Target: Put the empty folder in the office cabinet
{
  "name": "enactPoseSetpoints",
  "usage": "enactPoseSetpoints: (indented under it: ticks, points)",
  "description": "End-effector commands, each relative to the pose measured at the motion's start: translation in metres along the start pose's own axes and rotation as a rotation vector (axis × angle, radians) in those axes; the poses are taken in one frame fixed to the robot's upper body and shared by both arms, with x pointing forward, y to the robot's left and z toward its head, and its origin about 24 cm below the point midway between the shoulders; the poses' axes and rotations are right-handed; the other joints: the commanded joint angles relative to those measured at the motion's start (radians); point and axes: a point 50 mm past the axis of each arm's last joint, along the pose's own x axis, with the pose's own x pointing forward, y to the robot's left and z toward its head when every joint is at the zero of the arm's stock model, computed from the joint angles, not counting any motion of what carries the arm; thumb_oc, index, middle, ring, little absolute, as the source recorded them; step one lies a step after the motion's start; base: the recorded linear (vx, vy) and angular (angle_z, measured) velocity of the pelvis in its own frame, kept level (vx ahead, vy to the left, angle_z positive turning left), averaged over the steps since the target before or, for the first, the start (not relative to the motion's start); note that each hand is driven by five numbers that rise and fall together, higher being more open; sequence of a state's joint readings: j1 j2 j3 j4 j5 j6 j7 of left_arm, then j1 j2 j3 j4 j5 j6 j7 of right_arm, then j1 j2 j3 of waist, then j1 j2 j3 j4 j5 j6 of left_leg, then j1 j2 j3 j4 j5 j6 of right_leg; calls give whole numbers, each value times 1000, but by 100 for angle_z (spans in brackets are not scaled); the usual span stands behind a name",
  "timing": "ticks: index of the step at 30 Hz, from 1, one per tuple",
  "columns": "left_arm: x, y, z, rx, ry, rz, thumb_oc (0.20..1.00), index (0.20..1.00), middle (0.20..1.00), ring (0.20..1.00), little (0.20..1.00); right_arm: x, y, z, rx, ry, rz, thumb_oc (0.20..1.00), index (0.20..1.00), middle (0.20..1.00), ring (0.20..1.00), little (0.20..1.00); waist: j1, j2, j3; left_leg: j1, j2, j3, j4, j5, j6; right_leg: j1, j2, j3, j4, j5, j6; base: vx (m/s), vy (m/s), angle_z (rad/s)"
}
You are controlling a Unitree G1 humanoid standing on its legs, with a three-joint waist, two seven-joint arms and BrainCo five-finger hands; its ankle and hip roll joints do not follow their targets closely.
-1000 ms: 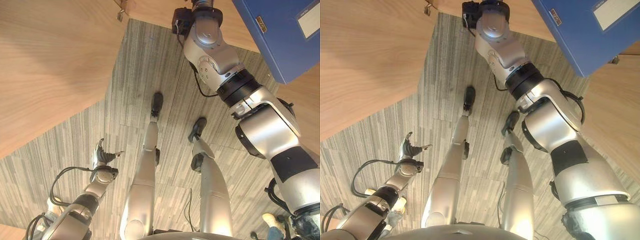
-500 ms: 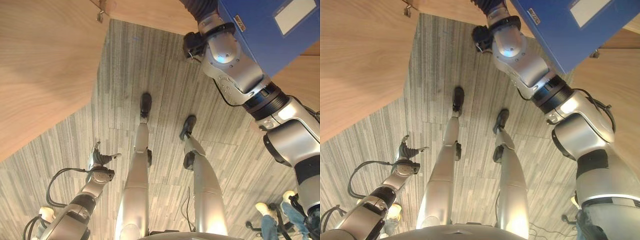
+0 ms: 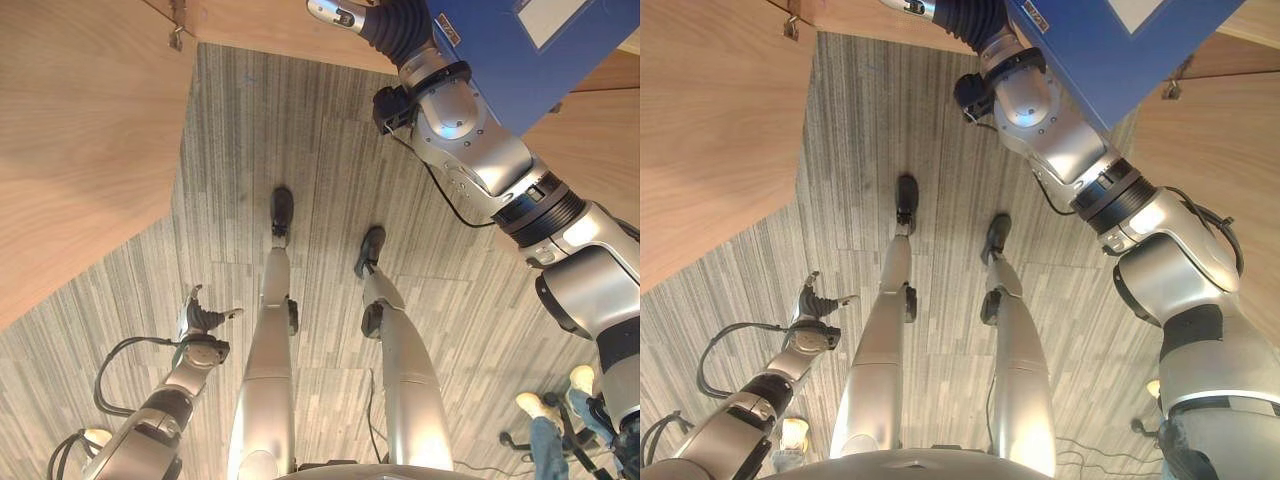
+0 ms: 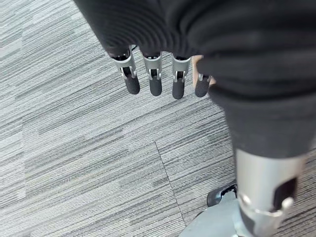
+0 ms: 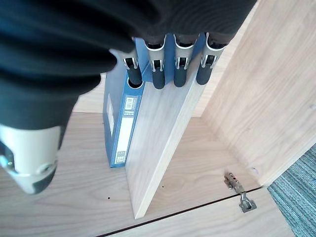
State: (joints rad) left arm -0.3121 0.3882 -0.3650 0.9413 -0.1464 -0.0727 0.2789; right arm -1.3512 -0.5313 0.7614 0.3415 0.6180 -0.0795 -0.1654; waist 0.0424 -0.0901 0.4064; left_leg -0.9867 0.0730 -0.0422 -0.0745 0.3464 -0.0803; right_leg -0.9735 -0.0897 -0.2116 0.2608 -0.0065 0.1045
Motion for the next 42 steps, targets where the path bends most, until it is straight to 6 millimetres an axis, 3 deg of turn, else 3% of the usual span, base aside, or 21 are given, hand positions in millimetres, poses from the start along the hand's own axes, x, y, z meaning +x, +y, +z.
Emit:
enactPoseSetpoints:
  ticks: [1, 8, 9, 10, 41, 42]
  points:
    - [2, 22, -9, 23, 47, 65, 1000, 1000, 1000, 1000, 1000, -1, -5, 22, -53, -88, 21, 200, 200, 200, 200, 200, 20, -71, 67, 146, 12, 52, -13, -183, -81, 143, -19, 18, -348, 135, 73, 0, 0, 0]
    - [1, 23, -14, 36, 69, 75, 1000, 1000, 1000, 1000, 1000, -1, -2, 30, -14, -141, 5, 200, 200, 200, 200, 200, 19, -72, 68, 151, 12, 52, -13, -185, -80, 145, -16, 19, -348, 134, 71, 0, 0, 0]
    - [1, 23, -15, 36, 73, 76, 1000, 1000, 1000, 1000, 1000, -1, -2, 31, -8, -148, 3, 495, 495, 495, 495, 495, 18, -73, 67, 152, 12, 52, -13, -185, -80, 146, -16, 18, -348, 133, 71, 0, 0, 0]
    - [1, 23, -16, 38, 80, 78, 1000, 1000, 1000, 1000, 1000, 0, 0, 33, 1, -157, 2, 1000, 1000, 1000, 1000, 1000, 18, -73, 67, 152, 12, 52, -13, -185, -80, 146, -15, 18, -348, 133, 71, 0, 0, 0]
    - [8, 25, -3, 33, 73, 104, 1000, 1000, 1000, 1000, 1000, 3, 19, 31, 77, -172, -2, 1000, 1000, 1000, 1000, 1000, 9, -79, 69, 156, 14, 53, -13, -187, -82, 154, -14, 20, -348, 130, 69, 0, 0, 0]
    - [8, 25, -3, 35, 73, 103, 1000, 1000, 1000, 1000, 1000, 3, 20, 30, 80, -171, 3, 476, 476, 476, 476, 476, 10, -79, 70, 156, 14, 53, -13, -186, -82, 154, -13, 21, -348, 130, 69, 0, 0, 0]
